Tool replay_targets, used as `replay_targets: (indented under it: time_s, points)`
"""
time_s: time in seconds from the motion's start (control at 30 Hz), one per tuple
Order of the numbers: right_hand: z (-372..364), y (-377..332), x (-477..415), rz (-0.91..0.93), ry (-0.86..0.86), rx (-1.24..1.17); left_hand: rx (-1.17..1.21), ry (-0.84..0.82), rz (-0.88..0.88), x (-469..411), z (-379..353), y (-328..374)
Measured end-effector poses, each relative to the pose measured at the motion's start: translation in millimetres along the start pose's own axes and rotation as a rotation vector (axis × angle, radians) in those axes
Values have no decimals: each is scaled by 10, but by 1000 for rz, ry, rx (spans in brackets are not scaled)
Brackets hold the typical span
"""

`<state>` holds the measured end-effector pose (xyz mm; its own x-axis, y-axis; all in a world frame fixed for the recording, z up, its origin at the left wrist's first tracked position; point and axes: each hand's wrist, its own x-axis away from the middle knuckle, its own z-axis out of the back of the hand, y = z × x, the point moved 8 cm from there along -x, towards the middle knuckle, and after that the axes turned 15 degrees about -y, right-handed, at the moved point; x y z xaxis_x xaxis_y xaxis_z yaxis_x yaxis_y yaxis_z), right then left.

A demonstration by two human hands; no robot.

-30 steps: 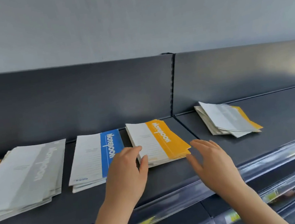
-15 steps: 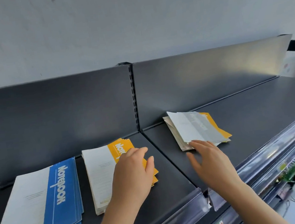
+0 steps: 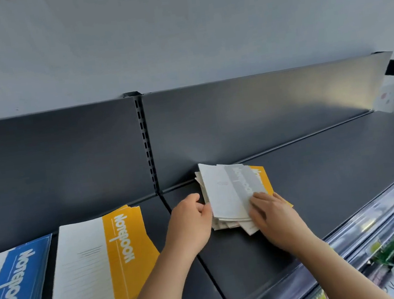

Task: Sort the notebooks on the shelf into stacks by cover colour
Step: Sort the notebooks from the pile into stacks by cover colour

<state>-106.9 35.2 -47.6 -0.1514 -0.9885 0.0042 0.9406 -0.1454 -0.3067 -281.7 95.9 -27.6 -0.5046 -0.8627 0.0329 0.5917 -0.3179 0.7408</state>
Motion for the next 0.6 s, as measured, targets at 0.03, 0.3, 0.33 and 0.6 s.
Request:
replay_targets:
  time_s: [0.03,0.3,0.33,0.6]
  points:
    - [-25,-18,-16,65,-19,-21,60,-6,23,-53,-38,-8]
    - [-12,145,-71,213,62,-187,364,80,241,-139,-157,-305]
    - [10,185,-79,179,98,-179,370,98,255,-125,-153,-308]
    - [-51,107,-109,256,61,-127,407,130,245,-53,-181,-289]
